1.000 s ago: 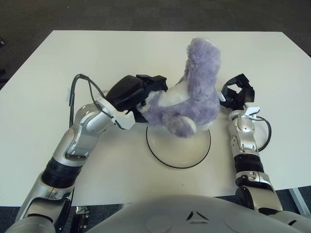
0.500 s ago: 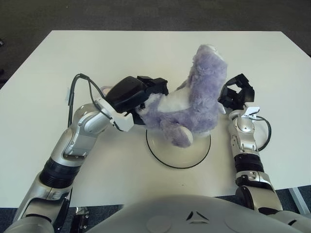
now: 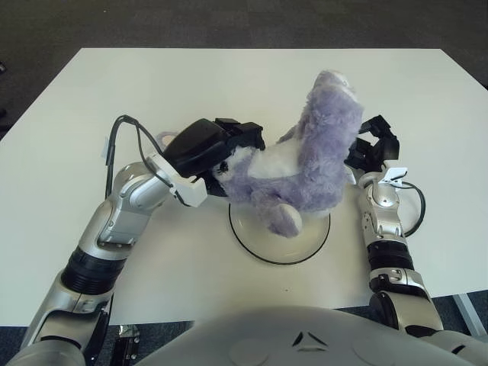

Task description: Put the doll into the plate.

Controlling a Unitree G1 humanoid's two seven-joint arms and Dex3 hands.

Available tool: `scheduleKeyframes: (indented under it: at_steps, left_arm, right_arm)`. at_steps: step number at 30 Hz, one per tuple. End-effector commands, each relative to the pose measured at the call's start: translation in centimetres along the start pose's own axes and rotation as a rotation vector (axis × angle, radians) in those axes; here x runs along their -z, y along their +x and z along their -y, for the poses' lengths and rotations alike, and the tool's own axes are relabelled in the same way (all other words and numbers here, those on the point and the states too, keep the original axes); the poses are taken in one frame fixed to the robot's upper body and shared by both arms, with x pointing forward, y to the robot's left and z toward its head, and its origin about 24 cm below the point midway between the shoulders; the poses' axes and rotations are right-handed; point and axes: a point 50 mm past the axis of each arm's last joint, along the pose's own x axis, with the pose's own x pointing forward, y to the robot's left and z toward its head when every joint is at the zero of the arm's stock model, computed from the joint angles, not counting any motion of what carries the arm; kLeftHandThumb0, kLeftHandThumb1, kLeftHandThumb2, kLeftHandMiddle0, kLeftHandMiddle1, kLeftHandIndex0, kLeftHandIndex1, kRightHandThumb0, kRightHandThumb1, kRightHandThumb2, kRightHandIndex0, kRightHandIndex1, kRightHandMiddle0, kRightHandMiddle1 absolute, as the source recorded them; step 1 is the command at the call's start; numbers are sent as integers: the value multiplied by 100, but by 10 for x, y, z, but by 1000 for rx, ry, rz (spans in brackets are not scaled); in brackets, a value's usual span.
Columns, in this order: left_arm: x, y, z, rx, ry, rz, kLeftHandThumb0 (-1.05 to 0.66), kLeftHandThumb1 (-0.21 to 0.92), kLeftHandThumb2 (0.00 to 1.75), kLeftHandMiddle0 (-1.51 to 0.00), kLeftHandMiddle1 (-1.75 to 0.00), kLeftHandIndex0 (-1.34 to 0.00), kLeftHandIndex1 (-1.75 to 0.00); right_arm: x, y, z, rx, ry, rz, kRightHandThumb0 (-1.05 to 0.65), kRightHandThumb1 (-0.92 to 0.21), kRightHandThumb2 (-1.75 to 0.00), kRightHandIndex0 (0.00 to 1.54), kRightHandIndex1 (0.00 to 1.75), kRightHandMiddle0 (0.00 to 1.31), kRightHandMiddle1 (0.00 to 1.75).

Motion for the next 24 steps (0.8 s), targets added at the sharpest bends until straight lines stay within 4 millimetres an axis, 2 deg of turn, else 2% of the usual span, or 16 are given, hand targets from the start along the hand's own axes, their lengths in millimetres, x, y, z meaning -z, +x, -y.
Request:
scheduleKeyframes:
  at_steps: [1,4,7,10,12,13,15,18,19,20,22,24]
  left_arm:
    - [-1,0,-7,-12,10,7,-1,22,127,-65,-175,-78,-124]
    - [-1,-1,-8,-15,8,5,-1,30,128,-53,-175,-57,-157]
    - [-2,-2,-9,1,10,-1,-1,38,122,-46,-175,-47,-168]
    - [-2,-3,-10,15,17,-6,-1,47,113,-39,-175,-39,-171]
    - [-3,-3,-10,20,19,-8,-1,52,106,-36,-174,-36,-171]
    - [-3,-3,-11,22,19,-9,14,51,107,-40,-174,-27,-161]
    - [-3,-3,-11,28,19,-12,27,50,109,-43,-174,-20,-151]
    - [-3,-4,-12,40,22,-14,34,61,88,-42,-168,-9,-138]
    - [-3,-4,-12,43,24,-14,4,54,87,-34,-161,-6,-131]
    - [-3,-4,-13,45,25,-14,-16,48,89,-29,-158,-4,-128]
    - [-3,-4,-13,53,27,-12,-34,43,91,-24,-151,-2,-123]
    - [-3,-5,-13,64,27,-10,-43,40,93,-21,-143,-1,-119]
  right_arm:
    - [41,-33,11,38,-16,-180,-49,-31,-133,132,175,62,175]
    - [41,-33,11,37,-12,-181,-49,-31,-133,132,175,62,175]
    - [41,-33,11,39,-11,-182,-49,-31,-133,132,175,63,175]
    - [41,-33,11,41,-10,-185,-49,-31,-133,132,175,63,175]
    - [41,-33,11,43,-10,-186,-49,-31,-133,132,175,63,175]
    - [41,-33,11,43,-10,-186,-49,-31,-133,132,175,63,175]
    - [41,-33,11,44,-10,-186,-49,-31,-133,132,175,62,175]
    - [41,-33,11,45,-12,-187,-49,-31,-132,132,175,62,175]
    - [40,-33,11,45,-12,-188,-49,-32,-132,132,175,62,175]
    - [40,-33,11,45,-13,-188,-49,-32,-132,132,175,62,175]
    - [40,-32,11,45,-14,-188,-49,-32,-132,132,175,62,175]
    - [40,-32,11,43,-13,-189,-49,-32,-132,132,175,62,175]
